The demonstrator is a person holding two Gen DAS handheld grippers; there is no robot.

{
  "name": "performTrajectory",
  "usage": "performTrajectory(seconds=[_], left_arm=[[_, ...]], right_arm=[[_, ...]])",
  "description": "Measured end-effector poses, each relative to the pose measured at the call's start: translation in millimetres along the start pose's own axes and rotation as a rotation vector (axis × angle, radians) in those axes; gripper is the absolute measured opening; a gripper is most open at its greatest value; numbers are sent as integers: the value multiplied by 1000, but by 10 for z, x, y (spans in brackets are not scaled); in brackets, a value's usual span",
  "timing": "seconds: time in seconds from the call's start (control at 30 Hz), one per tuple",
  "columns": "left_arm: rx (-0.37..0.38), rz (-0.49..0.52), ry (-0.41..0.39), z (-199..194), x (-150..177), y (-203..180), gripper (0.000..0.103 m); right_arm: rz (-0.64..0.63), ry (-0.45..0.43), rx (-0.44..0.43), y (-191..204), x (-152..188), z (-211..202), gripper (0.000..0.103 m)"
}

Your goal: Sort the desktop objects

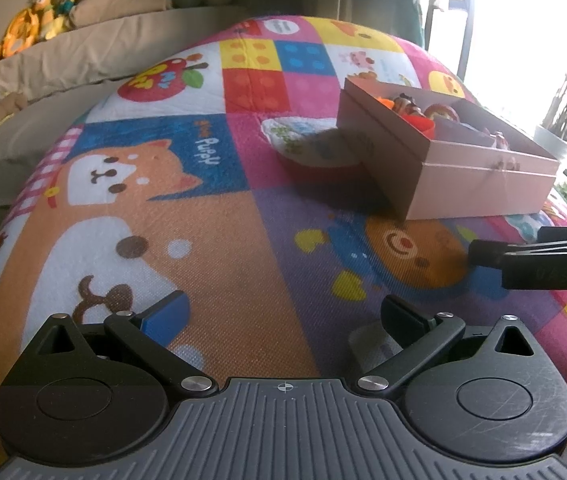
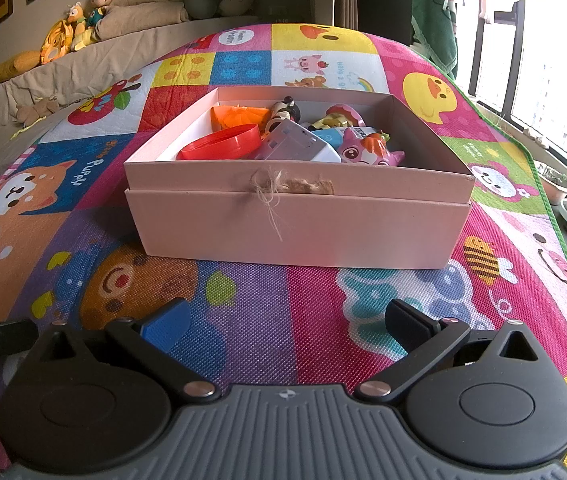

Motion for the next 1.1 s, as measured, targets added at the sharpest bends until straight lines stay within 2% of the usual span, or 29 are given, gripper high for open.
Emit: performTrajectory(seconds=[1.1], left_arm=[[-11, 17, 9, 8, 6, -21, 103]], right_arm=[[0, 0, 0, -1, -1, 1, 103]])
Point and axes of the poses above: each gripper's, at about its wrist camera, not at the fingertips, and z roughly the way its jaws point, y to its left, x to its underside, the point moved 7 cm from there along z, roughly the way its jaws point, and after that the axes turned 10 degrees about z, right-handed, at the moved point
